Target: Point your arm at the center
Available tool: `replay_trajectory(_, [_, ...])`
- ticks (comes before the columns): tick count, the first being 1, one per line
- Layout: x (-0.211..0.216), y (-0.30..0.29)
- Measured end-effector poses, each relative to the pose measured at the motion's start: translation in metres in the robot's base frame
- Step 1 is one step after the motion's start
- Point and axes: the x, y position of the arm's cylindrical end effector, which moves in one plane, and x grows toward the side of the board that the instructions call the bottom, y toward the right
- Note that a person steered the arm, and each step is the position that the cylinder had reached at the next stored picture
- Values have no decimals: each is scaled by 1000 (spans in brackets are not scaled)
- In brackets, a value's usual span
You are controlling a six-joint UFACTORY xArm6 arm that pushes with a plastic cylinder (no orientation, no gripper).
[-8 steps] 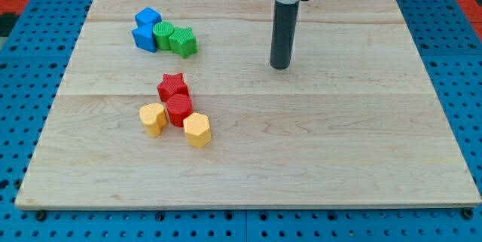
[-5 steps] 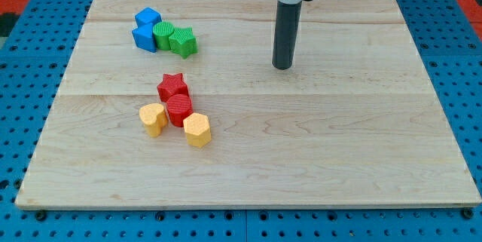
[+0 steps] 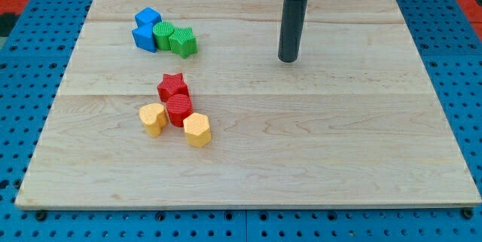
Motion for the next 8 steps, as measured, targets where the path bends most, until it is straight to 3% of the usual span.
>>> replay_trajectory(8, [-10, 3])
